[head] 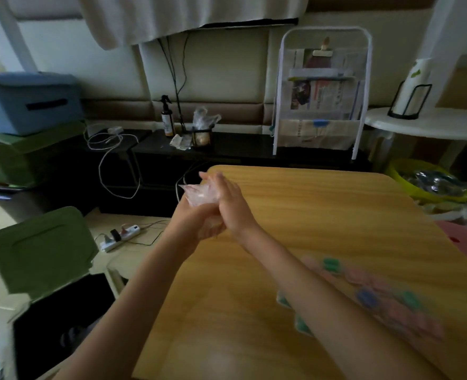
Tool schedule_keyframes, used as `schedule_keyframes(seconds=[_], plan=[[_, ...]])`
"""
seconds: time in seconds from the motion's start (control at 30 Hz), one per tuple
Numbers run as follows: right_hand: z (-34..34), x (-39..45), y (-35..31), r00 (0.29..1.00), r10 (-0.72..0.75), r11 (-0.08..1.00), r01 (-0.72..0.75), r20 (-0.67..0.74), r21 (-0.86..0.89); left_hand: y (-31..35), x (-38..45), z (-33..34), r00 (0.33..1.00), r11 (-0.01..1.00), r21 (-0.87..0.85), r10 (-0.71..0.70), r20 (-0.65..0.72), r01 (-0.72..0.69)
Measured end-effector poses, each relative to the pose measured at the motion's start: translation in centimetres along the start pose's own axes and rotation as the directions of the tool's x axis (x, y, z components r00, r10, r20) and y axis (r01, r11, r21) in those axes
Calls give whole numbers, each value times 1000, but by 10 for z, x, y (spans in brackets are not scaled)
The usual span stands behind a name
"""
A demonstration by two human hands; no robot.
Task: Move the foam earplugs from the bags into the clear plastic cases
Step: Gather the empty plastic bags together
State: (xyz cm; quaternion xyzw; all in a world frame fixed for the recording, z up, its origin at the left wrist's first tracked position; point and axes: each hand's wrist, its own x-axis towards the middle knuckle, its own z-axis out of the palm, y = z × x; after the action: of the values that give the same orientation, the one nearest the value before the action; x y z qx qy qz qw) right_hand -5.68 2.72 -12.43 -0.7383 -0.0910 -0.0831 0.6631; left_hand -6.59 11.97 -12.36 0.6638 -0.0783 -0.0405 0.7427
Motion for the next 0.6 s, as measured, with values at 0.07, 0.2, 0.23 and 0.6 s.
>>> schedule_keyframes(seconds=[0.07, 0.2, 0.23, 0.6], plan=[[30, 0, -5, 994, 21, 999, -17, 104, -43, 2, -8, -29, 993, 998, 67, 27, -112, -20], [99, -4, -3, 948, 22, 999, -5, 317, -53, 5, -33, -100, 955, 944, 318, 174, -241, -91], [117, -8, -3, 935, 19, 1000, -11, 355, -24, 4, -41, -118, 940, 933, 351, 192, -282, -86], [286, -33, 40, 829, 182, 977, -92, 528, -193, -69, -122, -281, 897, 983, 12, -163, -411, 184]])
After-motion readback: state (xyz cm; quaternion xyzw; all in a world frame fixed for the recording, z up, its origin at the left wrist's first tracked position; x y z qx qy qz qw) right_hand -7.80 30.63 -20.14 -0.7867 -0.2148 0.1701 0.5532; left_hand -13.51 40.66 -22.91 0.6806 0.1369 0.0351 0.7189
